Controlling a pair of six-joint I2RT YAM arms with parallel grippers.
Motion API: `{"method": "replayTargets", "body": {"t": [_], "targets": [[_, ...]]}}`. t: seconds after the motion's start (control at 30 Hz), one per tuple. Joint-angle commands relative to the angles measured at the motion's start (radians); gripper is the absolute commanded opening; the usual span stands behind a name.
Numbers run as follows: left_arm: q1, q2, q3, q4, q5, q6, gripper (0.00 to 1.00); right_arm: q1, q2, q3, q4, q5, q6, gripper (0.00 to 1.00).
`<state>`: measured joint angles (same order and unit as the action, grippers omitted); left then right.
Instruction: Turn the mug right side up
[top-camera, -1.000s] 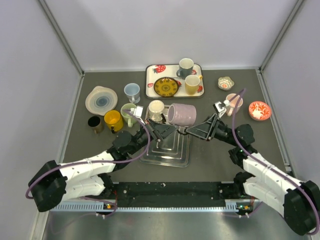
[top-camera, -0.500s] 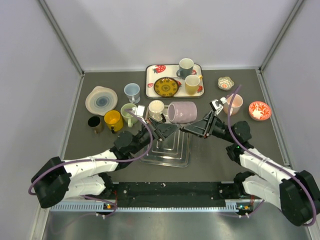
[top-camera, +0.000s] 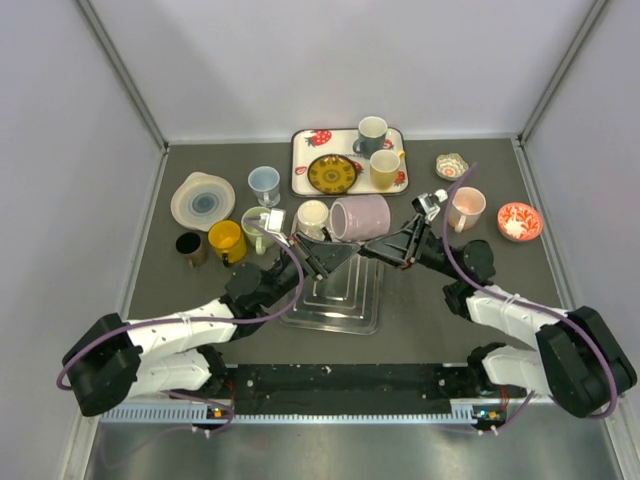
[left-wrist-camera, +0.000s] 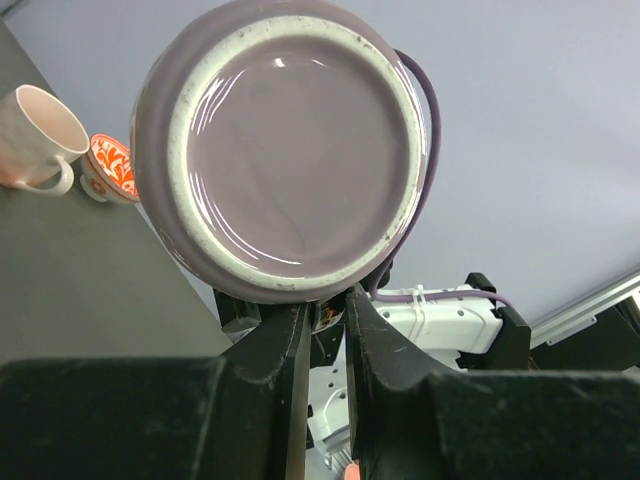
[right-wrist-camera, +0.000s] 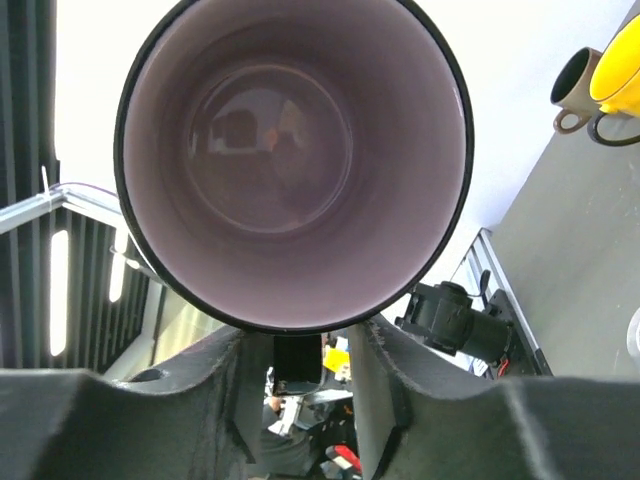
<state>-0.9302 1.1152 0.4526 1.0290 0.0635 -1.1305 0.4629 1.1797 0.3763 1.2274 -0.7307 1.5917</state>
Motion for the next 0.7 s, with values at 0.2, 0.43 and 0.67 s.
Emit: {"method": "replayTargets", "body": {"t": [0.2,0.43,0.67], "targets": [[-0.032,-0.028,0.0,0.074,0.17,-0.02,0.0,0.005,-0.014,0.142,0.075,0.047,-0.041,0.0],[-0.012,-0.071,-0.022,-0.006,0.133,0.029,0.17,0.003,-0.221,0.229,-0.497,0.005,-0.389,0.0],[0.017,-0.147,0.017,-0.225,0.082,0.104,0.61,0.003,-0.35,0.349,-0.988,0.045,-0.639,0.0]]}}
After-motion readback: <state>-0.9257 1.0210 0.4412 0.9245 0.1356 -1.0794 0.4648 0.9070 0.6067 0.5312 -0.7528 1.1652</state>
